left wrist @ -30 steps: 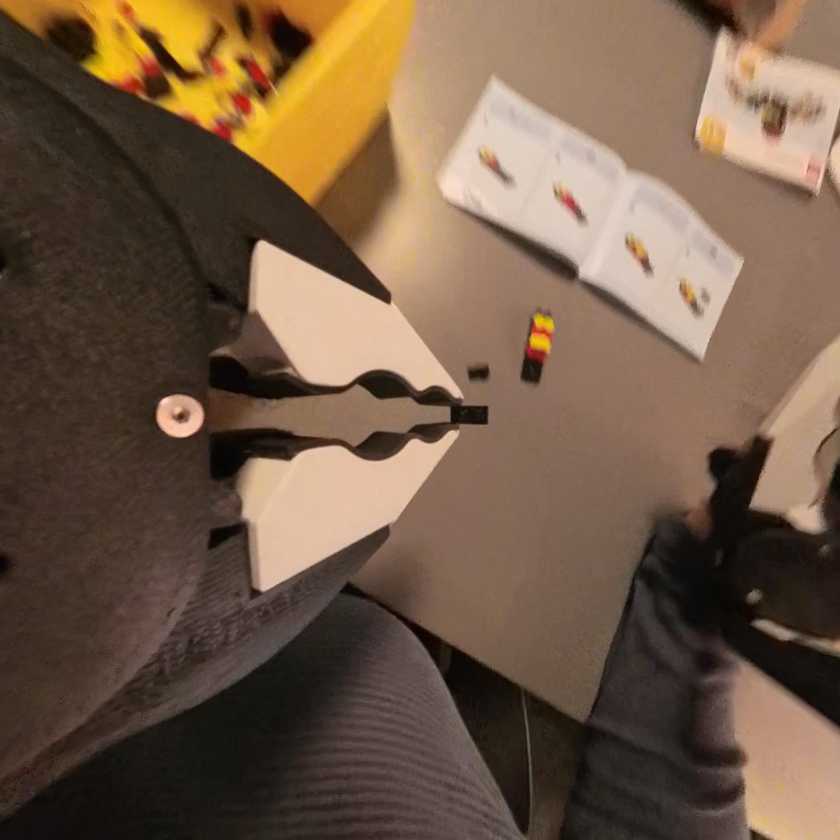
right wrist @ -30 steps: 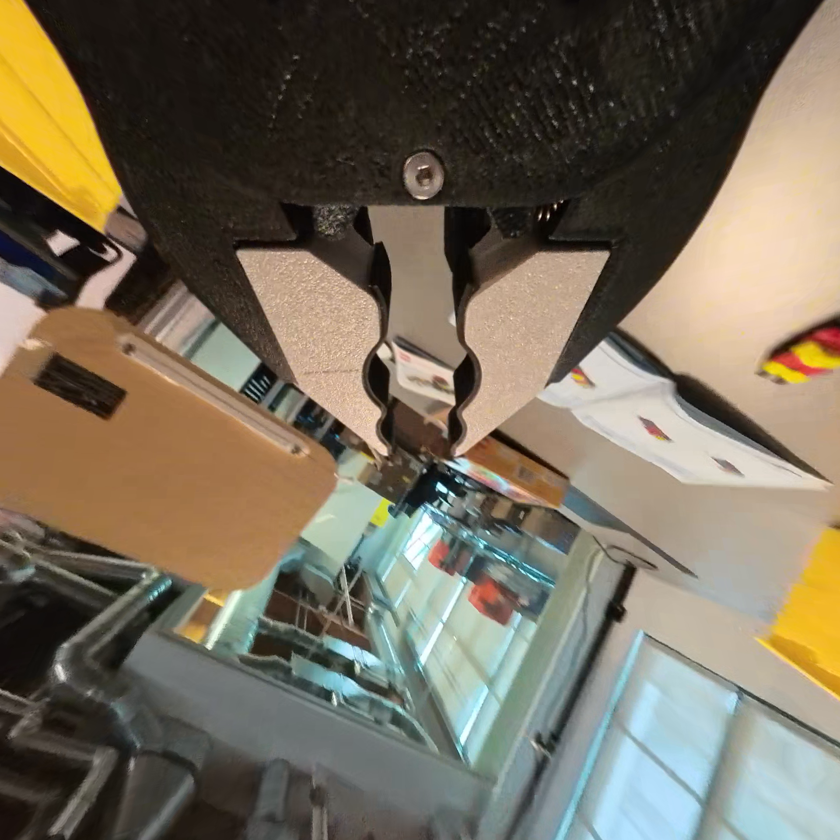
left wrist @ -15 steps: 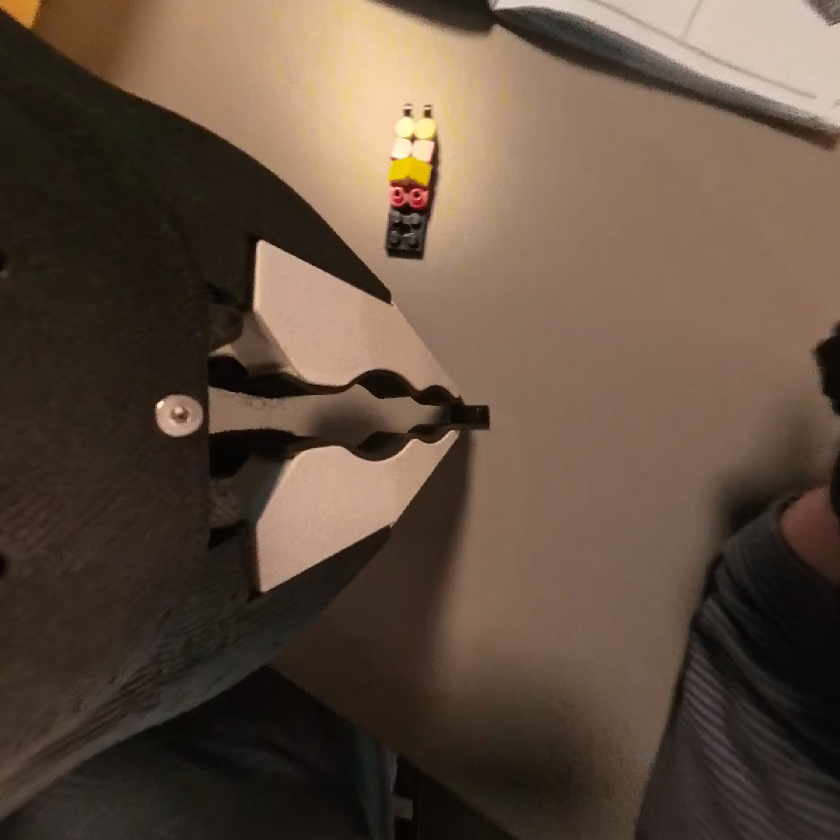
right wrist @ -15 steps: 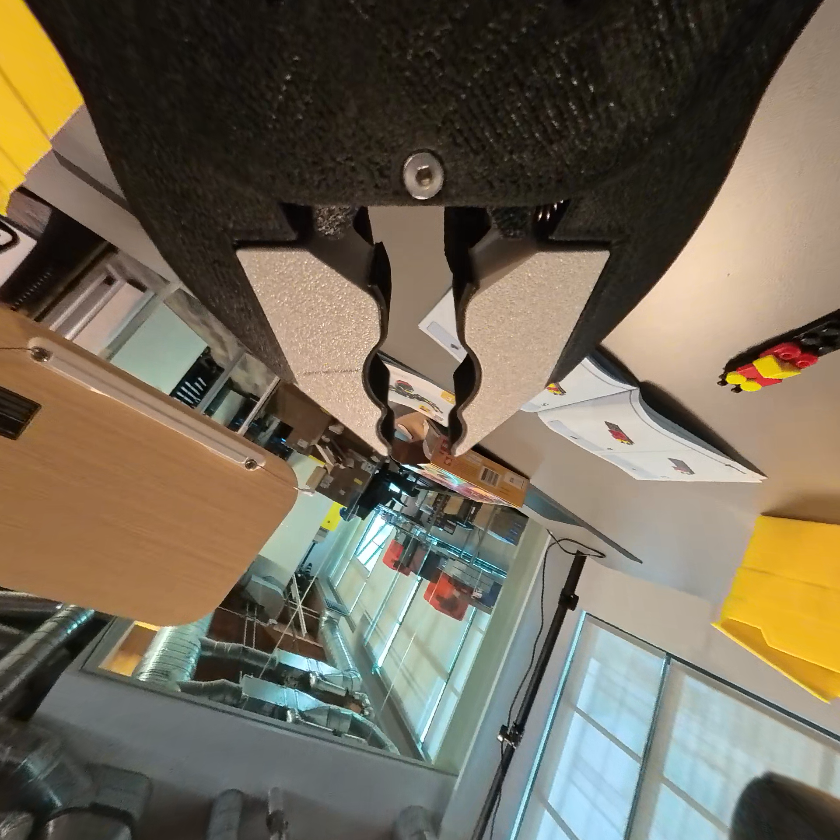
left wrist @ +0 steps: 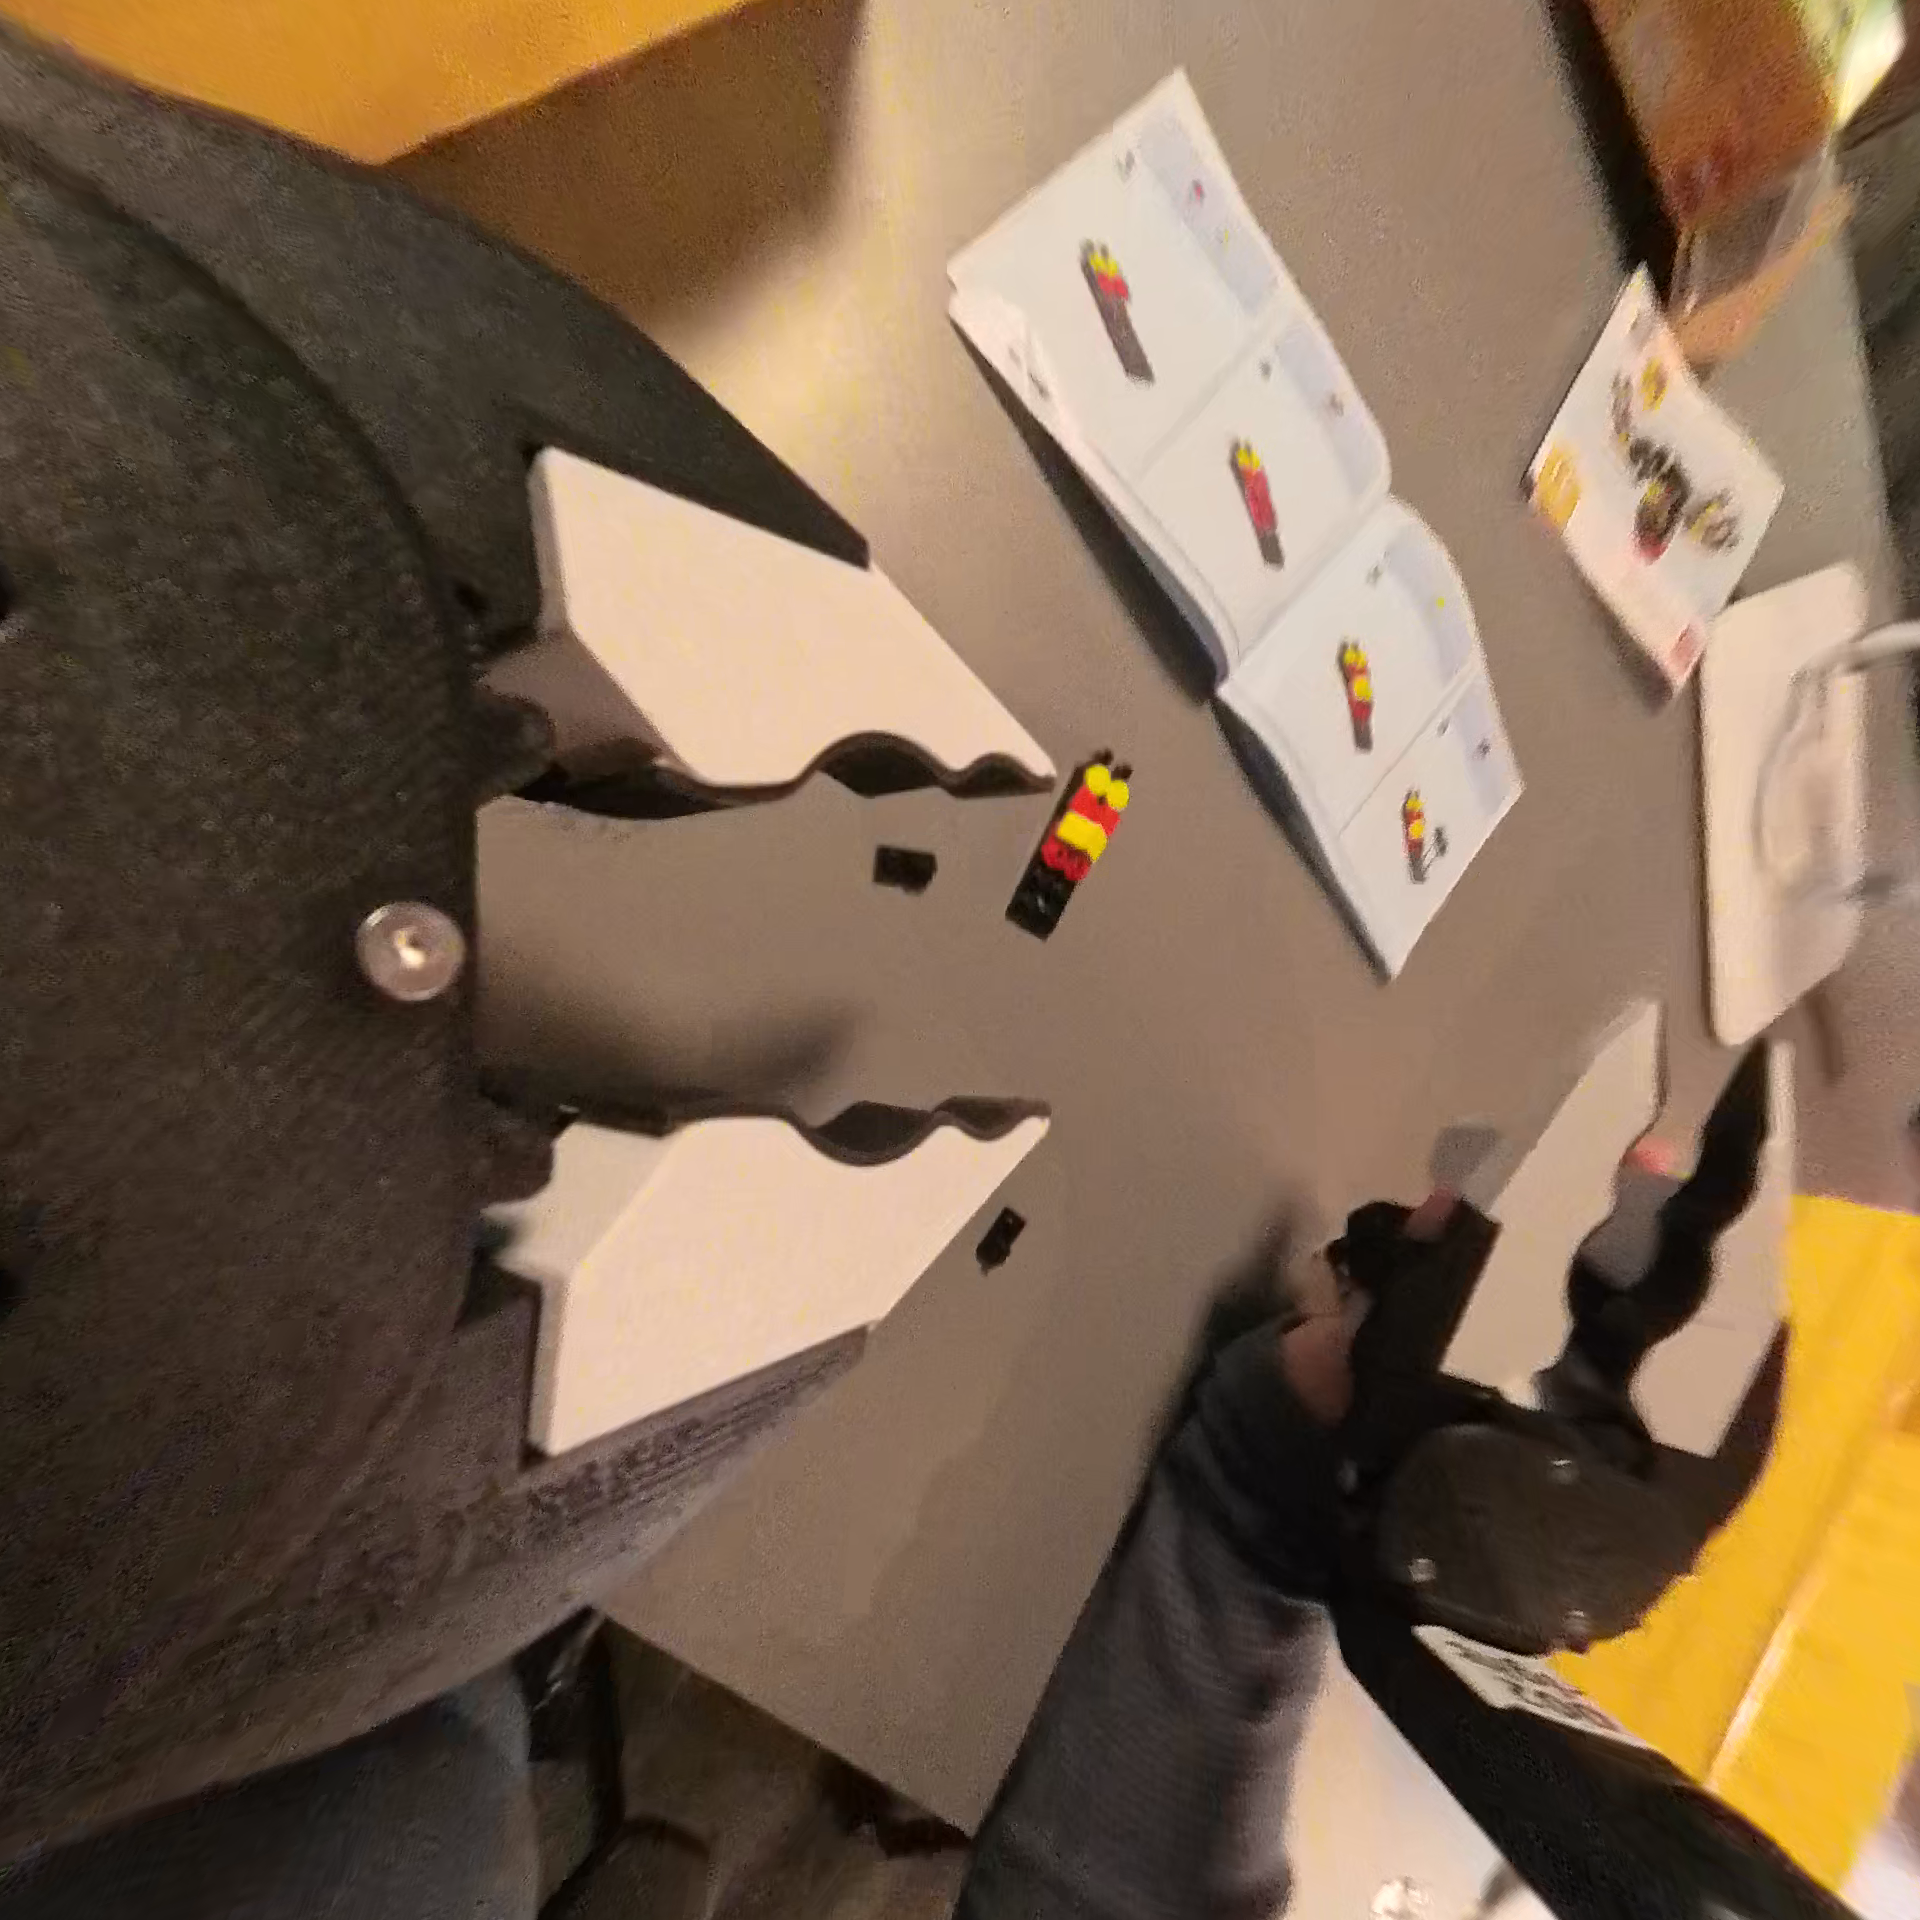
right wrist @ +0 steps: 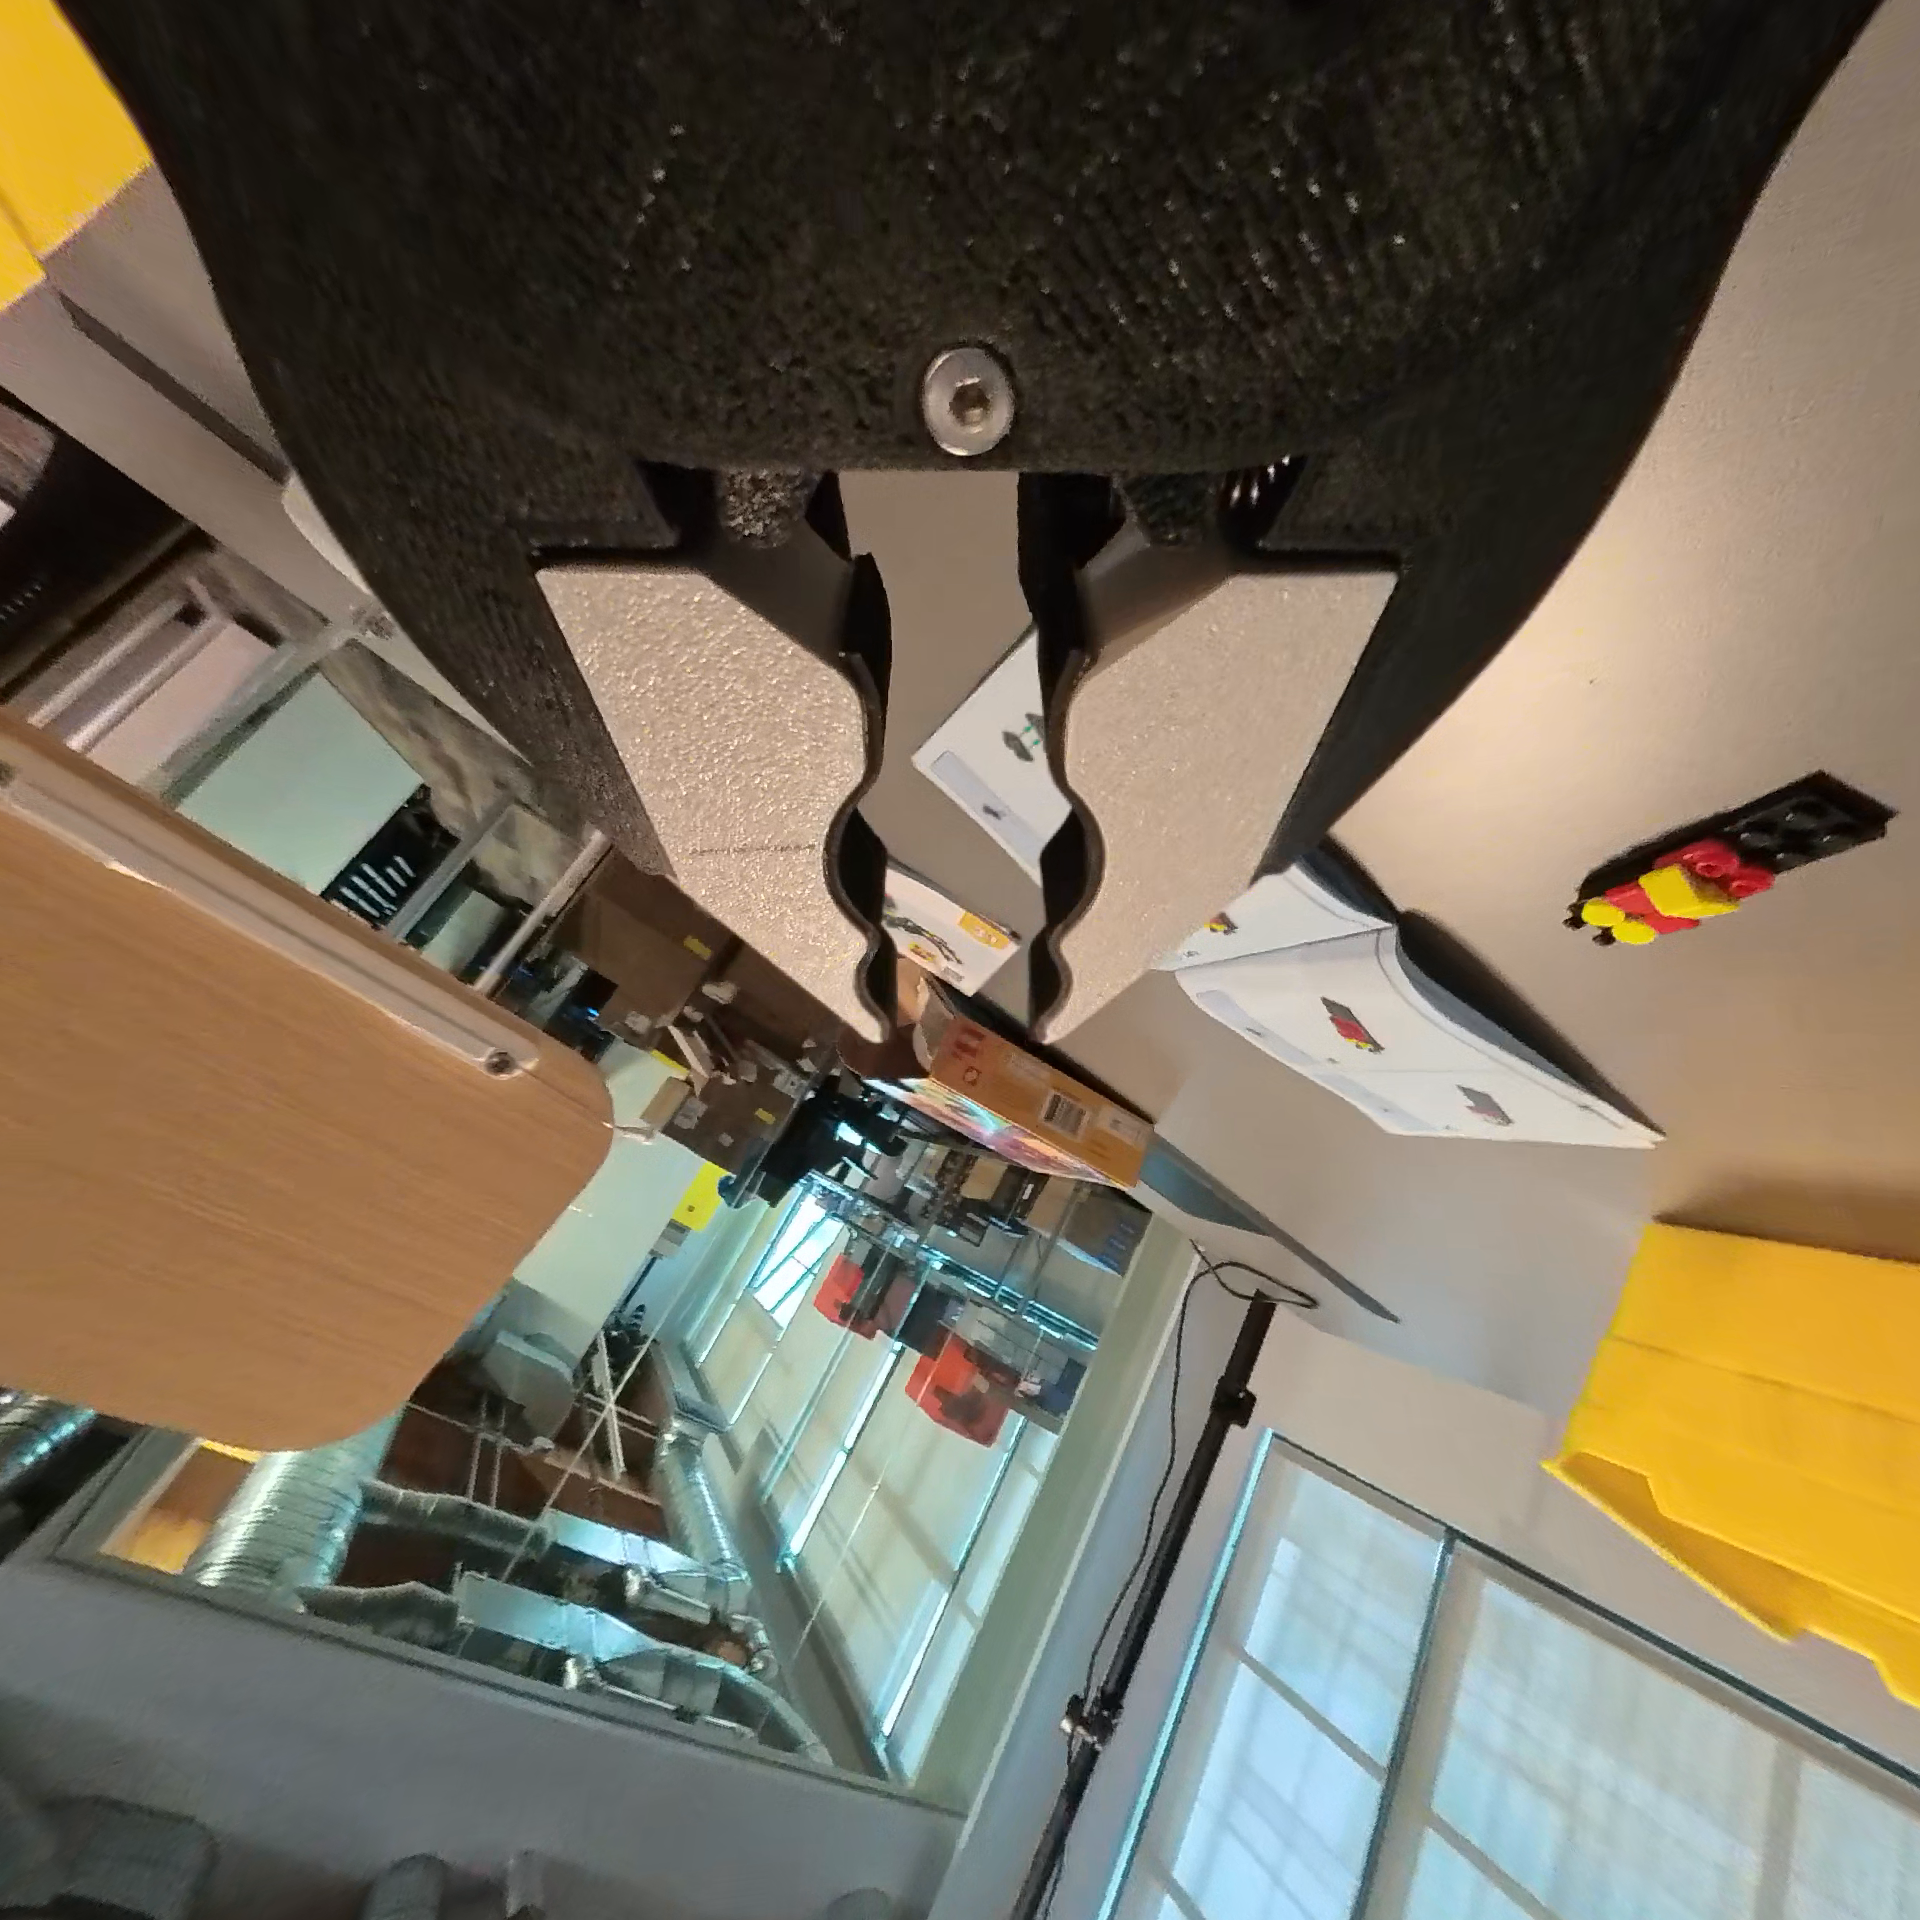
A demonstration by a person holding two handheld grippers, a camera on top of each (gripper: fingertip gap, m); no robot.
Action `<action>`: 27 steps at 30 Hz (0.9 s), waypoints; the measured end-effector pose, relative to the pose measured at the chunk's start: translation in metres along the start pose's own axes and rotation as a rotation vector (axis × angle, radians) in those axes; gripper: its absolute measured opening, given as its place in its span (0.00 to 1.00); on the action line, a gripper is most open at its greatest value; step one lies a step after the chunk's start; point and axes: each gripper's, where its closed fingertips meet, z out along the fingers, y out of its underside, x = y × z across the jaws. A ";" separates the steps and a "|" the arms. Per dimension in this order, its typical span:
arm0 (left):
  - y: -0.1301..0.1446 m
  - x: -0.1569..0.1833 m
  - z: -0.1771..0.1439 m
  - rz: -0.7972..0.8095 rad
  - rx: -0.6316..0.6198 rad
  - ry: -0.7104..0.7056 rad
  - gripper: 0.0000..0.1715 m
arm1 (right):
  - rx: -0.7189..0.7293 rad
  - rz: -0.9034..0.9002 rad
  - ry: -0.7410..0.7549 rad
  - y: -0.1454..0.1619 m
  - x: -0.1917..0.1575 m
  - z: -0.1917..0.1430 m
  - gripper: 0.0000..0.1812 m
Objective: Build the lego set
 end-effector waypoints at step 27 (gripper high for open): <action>-0.055 -0.055 0.019 0.328 0.528 -0.242 0.25 | -0.710 0.298 -0.543 0.037 -0.161 -0.006 0.25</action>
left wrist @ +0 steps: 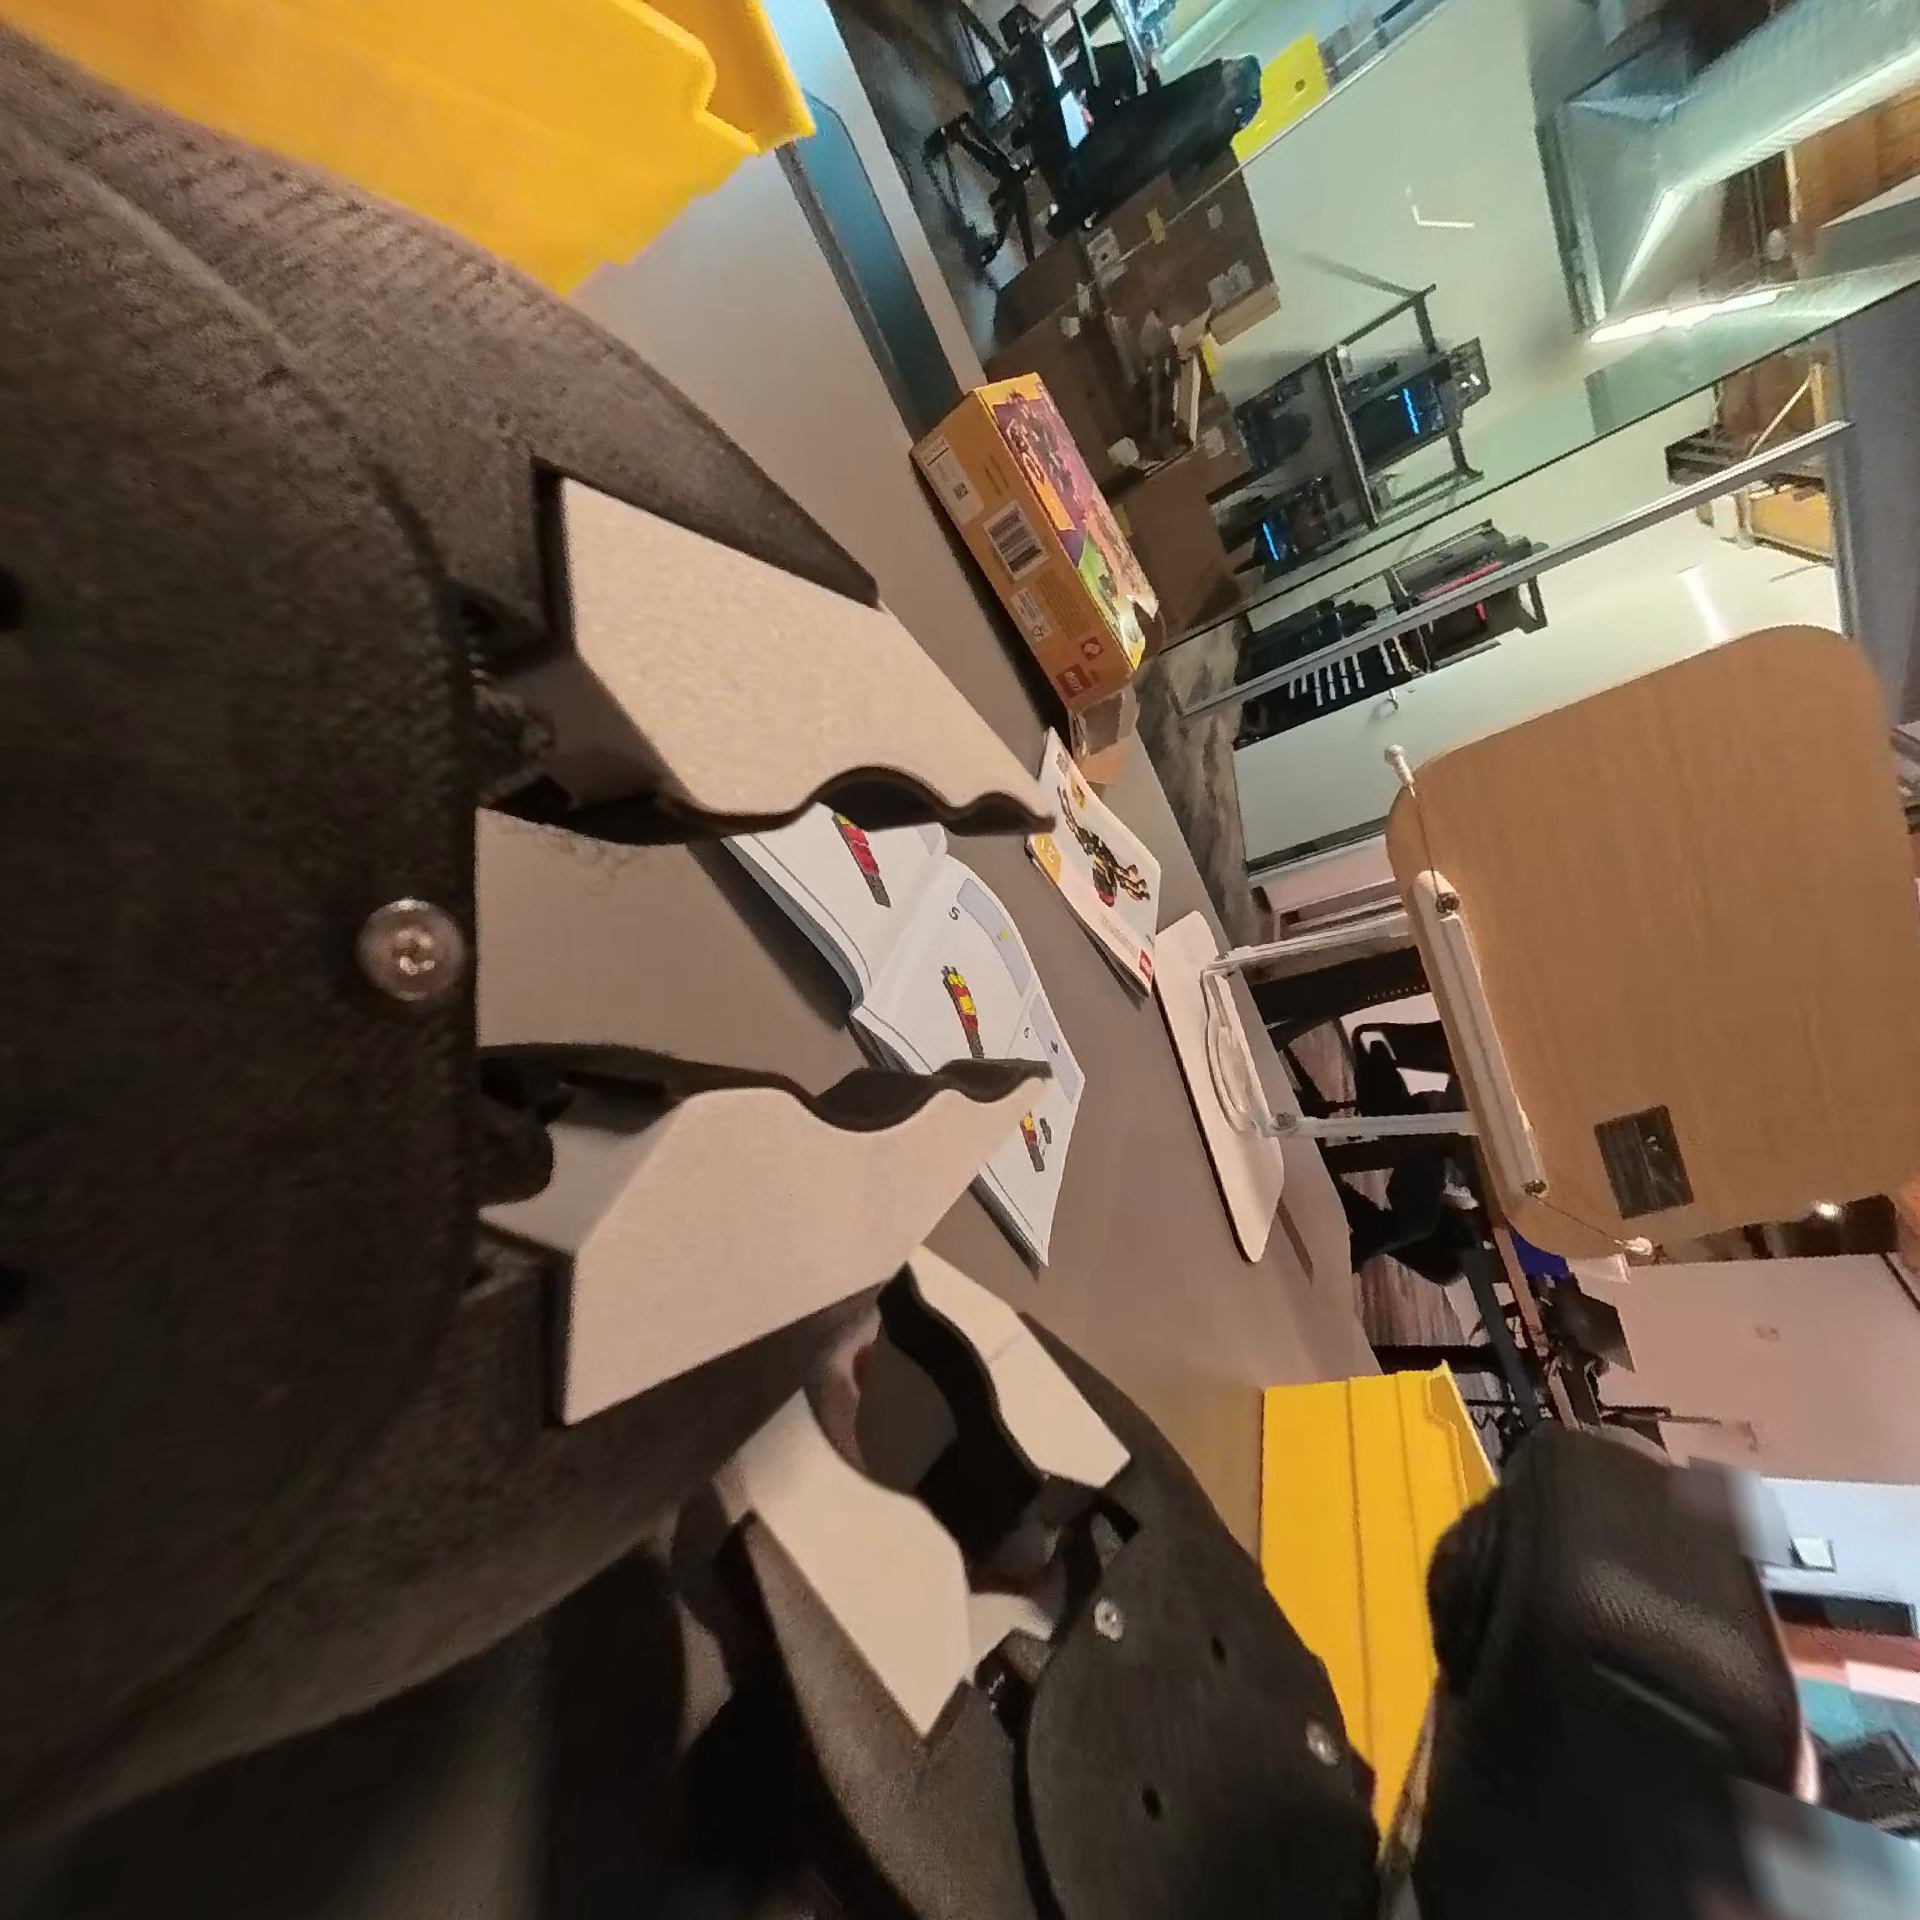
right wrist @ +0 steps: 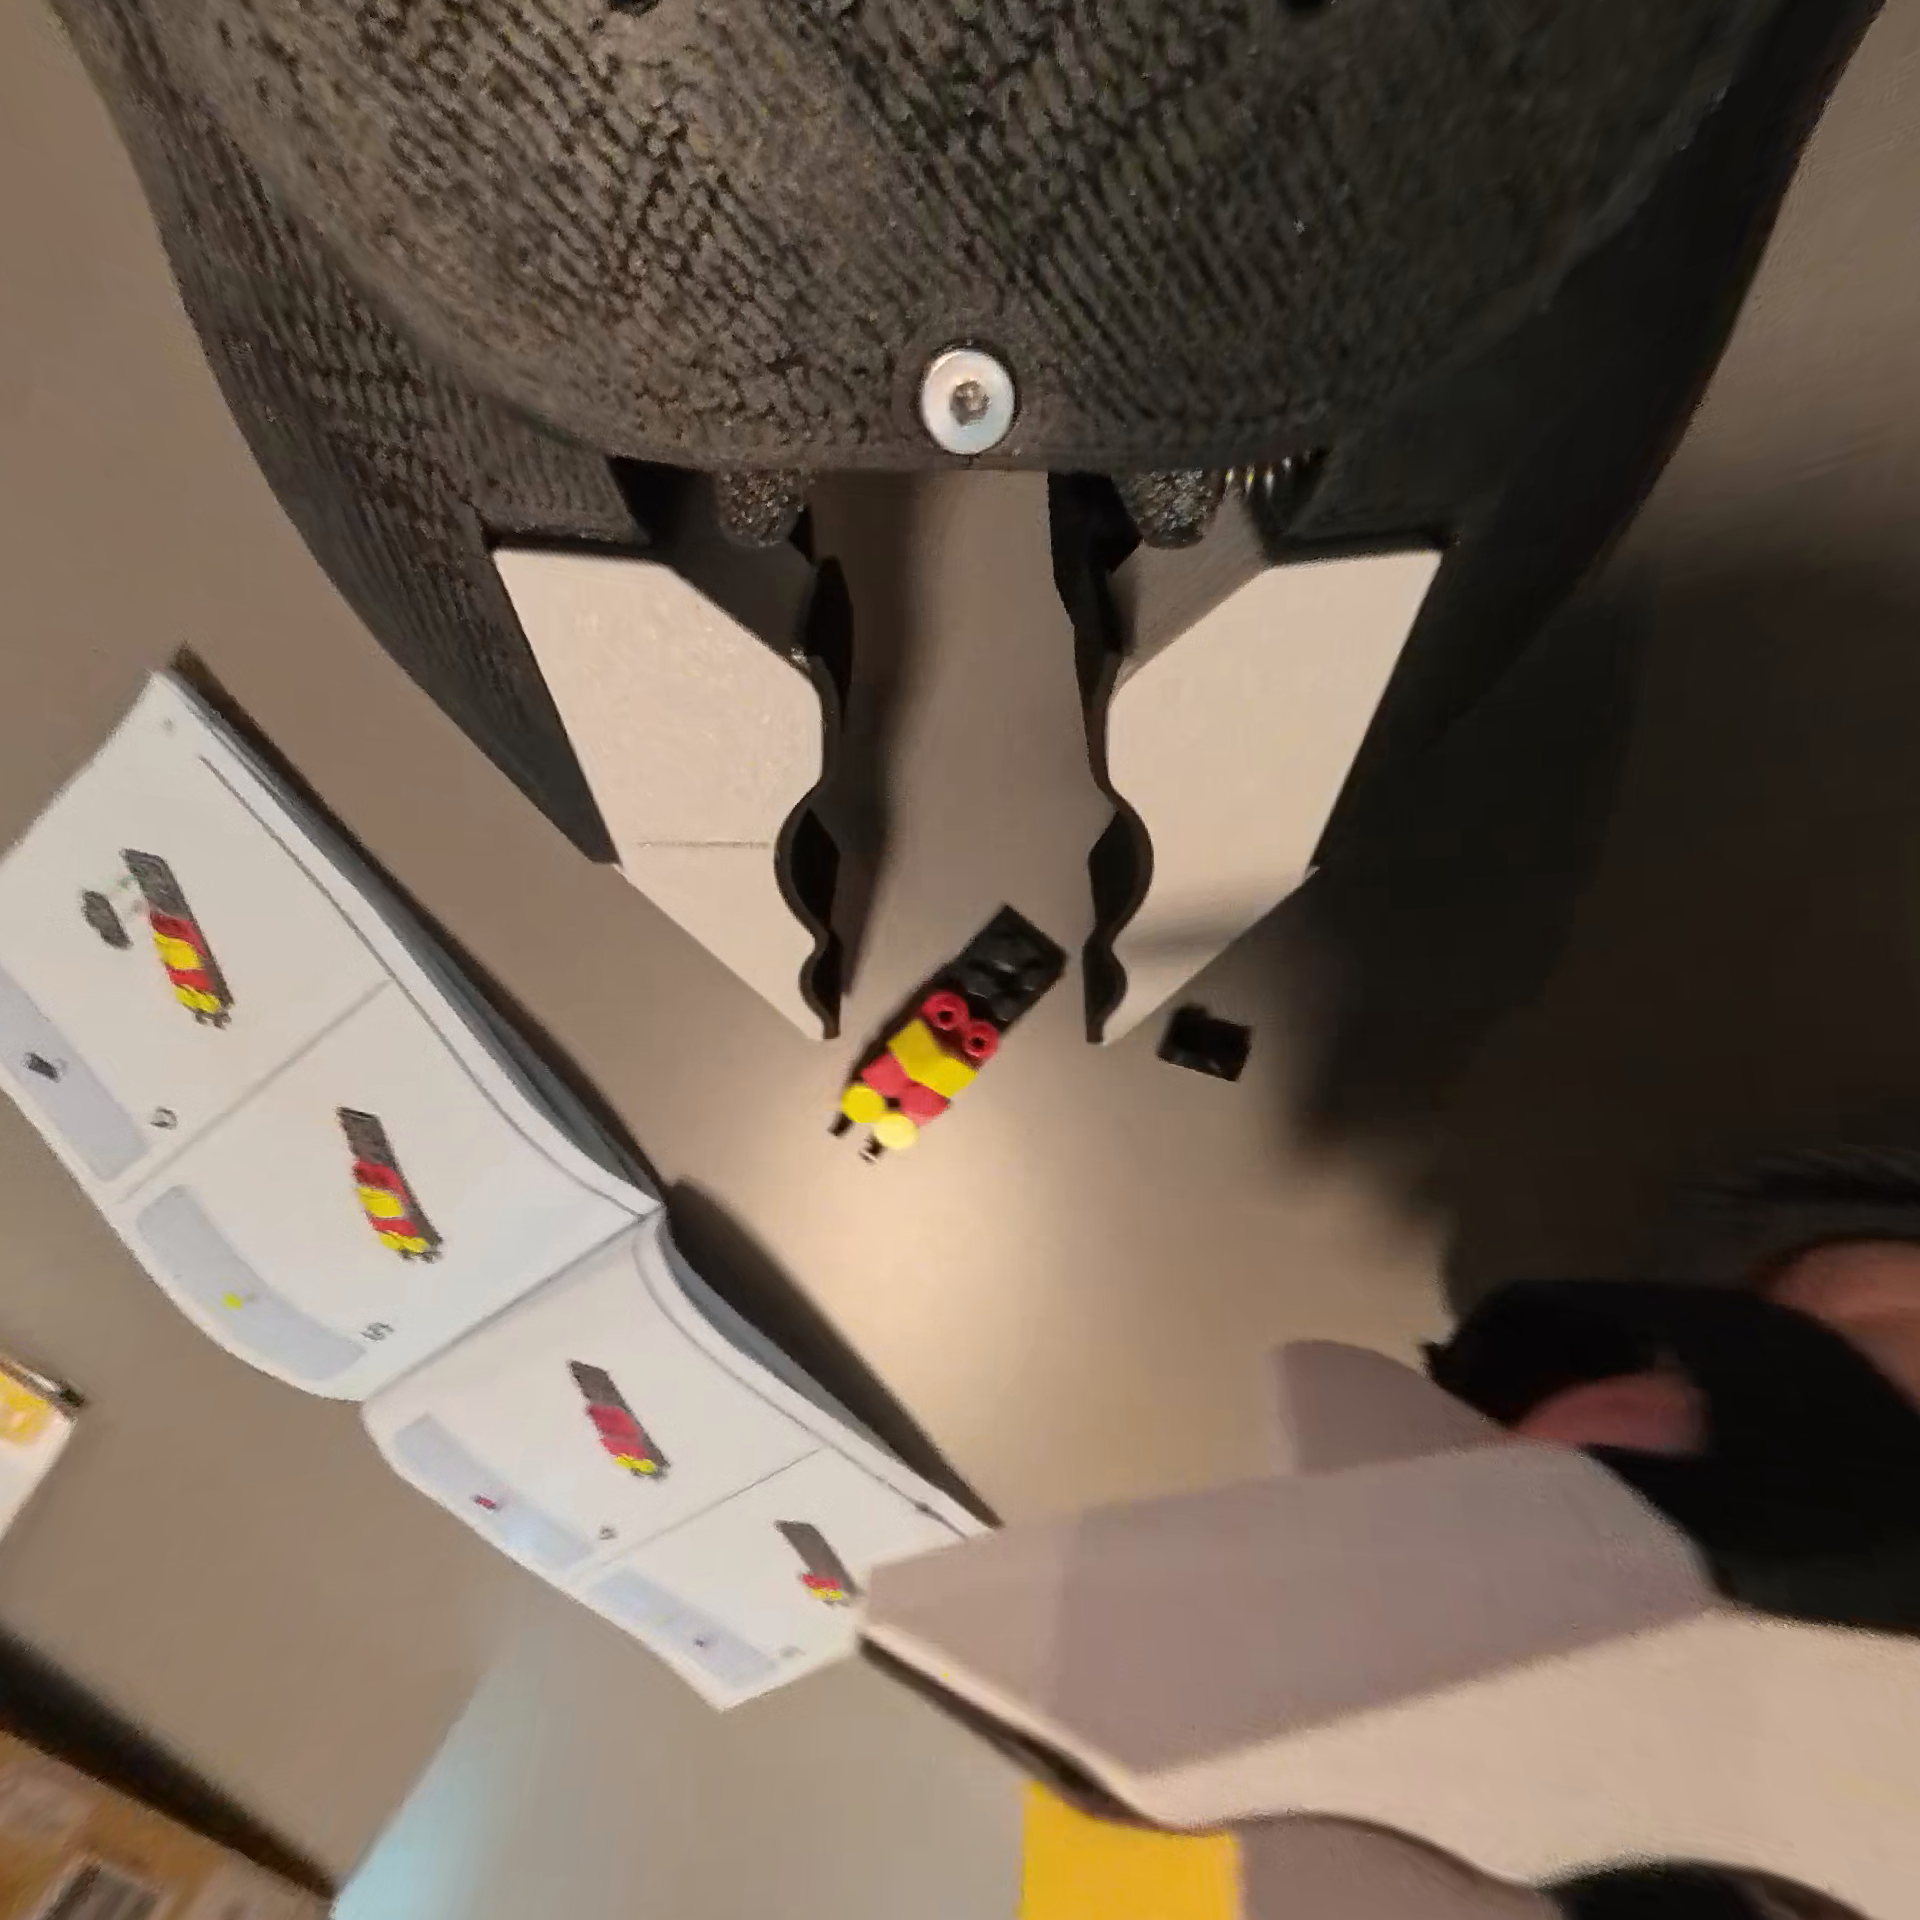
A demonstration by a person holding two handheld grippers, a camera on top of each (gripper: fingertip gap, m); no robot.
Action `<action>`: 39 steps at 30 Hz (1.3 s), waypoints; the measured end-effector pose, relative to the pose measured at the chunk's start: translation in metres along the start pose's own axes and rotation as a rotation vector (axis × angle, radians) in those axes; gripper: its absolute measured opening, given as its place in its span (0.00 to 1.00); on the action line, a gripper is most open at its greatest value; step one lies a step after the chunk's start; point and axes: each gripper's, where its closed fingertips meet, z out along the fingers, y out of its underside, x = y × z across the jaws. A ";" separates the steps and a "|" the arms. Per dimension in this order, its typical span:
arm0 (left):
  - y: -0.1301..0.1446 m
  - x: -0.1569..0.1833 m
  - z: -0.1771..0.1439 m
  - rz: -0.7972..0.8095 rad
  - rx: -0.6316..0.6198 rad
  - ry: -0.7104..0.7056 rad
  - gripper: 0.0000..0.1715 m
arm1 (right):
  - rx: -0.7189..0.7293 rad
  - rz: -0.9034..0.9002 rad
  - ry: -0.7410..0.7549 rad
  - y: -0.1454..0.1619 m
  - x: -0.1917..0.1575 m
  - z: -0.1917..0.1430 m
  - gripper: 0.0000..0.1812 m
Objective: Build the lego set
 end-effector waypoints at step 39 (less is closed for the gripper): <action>0.051 0.062 -0.005 1.029 -0.155 0.213 0.22 | 0.162 -0.065 -0.425 -0.016 -0.014 -0.049 0.07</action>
